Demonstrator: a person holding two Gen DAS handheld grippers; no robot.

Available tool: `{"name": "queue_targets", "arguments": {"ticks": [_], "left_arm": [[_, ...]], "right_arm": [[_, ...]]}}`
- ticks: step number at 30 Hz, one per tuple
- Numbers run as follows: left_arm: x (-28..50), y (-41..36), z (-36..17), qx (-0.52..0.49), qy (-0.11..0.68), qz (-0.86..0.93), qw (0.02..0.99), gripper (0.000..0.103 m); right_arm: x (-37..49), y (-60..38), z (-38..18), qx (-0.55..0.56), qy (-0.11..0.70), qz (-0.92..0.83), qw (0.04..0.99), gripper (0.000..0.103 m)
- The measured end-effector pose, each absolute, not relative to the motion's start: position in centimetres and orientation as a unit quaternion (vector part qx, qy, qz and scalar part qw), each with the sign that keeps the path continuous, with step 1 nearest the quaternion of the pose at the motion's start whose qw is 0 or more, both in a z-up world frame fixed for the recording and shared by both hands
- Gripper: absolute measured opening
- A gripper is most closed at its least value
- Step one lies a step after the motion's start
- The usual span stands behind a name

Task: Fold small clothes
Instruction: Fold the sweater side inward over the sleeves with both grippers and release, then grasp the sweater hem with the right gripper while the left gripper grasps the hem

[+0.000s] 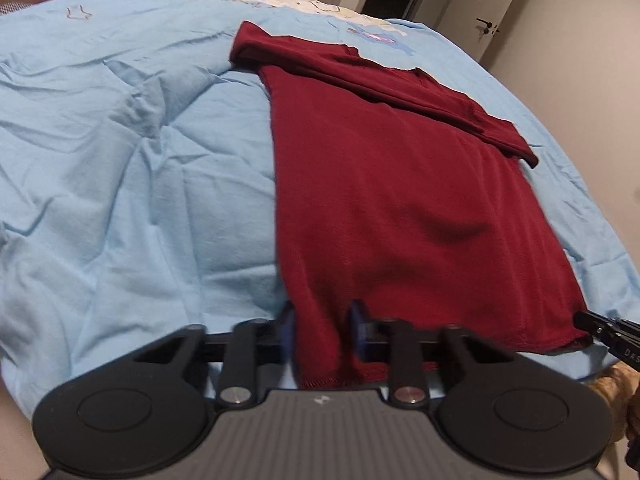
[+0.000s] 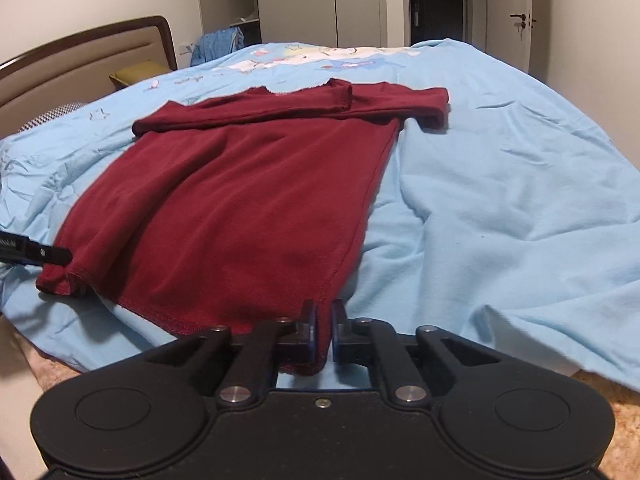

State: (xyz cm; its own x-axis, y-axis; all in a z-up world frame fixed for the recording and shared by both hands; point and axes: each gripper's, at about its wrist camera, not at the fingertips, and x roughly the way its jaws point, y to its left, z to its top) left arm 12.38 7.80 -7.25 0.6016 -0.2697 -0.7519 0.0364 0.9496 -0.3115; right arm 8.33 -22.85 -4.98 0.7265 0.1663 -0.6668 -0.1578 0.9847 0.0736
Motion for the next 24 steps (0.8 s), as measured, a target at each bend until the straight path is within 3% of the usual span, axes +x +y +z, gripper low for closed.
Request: {"name": "queue_targets", "arguments": {"ticks": [1,3,12,19,22,24], "left_arm": [[12.3,7.6,-7.1,-0.126,0.439,-0.077,0.886,0.009],[12.1,7.6,-6.5,-0.117,0.434,-0.067,0.891,0.006],[9.8,8.0,-2.3,-0.069,0.404,-0.046,0.911,0.004],[10.1,7.5,-4.1,-0.055,0.422,-0.039,0.904,0.005],[9.9,7.4,-4.6,-0.055,0.424,-0.039,0.903,0.010],[9.8,7.5,-4.7,-0.056,0.426,-0.036,0.902,0.028]], "right_arm": [[8.3,-23.0,-4.7,0.005,0.356,0.087,0.930,0.004],[7.9,-23.1,-4.1,-0.008,0.347,0.083,0.934,0.004],[6.5,-25.8,-0.6,-0.053,0.308,0.047,0.949,0.003],[7.0,-25.8,-2.2,-0.068,0.330,0.057,0.940,0.003],[7.1,-25.8,-2.8,-0.066,0.341,0.061,0.936,0.006],[6.9,-25.8,-2.9,-0.068,0.340,0.068,0.935,0.019]]}}
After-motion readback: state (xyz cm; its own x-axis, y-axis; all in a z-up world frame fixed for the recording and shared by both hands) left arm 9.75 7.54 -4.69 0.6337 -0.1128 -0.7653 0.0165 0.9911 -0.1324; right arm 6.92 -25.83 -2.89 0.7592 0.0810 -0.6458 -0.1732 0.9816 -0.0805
